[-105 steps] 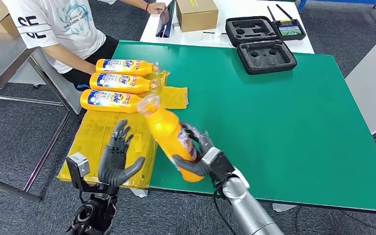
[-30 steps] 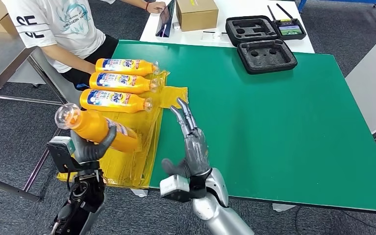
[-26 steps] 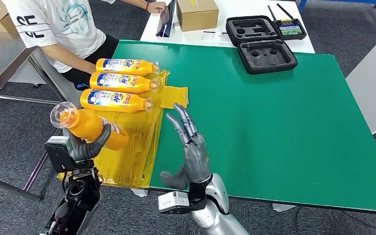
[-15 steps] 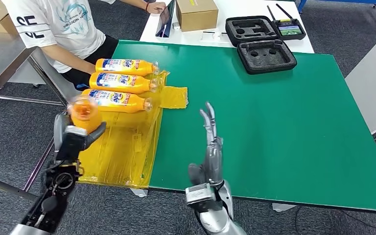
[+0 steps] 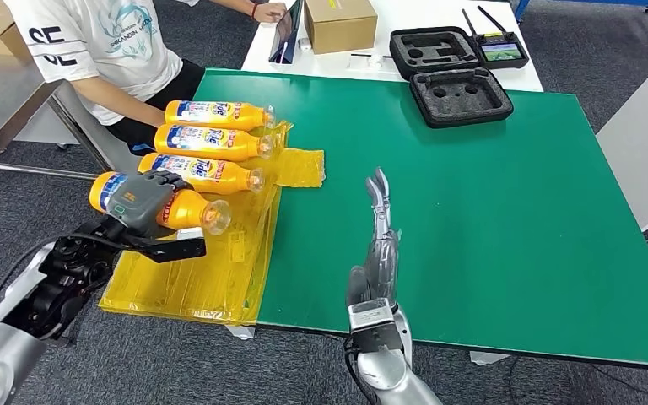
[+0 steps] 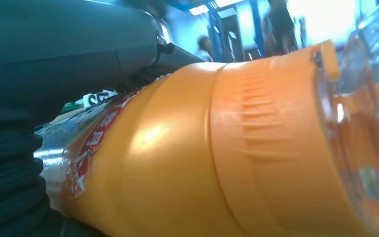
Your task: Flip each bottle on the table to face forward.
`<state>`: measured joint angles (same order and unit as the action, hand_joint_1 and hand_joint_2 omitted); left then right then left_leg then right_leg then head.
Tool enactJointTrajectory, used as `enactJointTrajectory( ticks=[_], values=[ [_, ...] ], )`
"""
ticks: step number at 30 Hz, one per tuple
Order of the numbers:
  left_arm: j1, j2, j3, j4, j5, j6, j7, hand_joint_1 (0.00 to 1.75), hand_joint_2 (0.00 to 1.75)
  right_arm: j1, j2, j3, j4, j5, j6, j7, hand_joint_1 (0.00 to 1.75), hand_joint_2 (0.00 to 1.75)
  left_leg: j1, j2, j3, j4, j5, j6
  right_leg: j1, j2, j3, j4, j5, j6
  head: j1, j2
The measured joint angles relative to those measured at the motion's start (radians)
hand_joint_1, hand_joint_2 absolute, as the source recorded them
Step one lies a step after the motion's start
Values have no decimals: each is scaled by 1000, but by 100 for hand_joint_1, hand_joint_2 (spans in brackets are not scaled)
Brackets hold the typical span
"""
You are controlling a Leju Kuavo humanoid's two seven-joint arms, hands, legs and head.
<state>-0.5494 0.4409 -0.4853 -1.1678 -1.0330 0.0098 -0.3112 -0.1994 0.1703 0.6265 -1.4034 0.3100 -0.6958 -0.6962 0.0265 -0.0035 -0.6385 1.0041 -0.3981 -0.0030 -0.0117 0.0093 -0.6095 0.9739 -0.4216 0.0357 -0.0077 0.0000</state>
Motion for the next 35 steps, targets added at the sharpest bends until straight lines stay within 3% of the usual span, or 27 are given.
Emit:
enactJointTrajectory(
  ticks=[5,14,23,35],
  values=[
    [-98,-17,-113,108,-27,-72,-14,175,175,-13,-9,6,1,-55,1,0,0,0,0,0,0,0,0,0,0,0,0,0,0,0,0,0],
    [-160,-149,-261,364,-53,-60,7,175,175,-35,-15,16,15,-74,20,0,0,0,-2,0,0,0,0,0,-2,0,0,0,0,0,0,0],
    [-177,-206,-295,473,-51,-13,39,175,175,-47,-14,15,36,-51,75,0,0,0,-1,0,0,0,0,0,-1,0,1,0,0,0,0,0],
    [-181,-217,-299,505,-14,-37,19,168,175,-62,-13,12,53,-42,96,0,0,0,-2,-1,5,0,1,1,-2,-1,7,0,0,0,0,0]
  ],
)
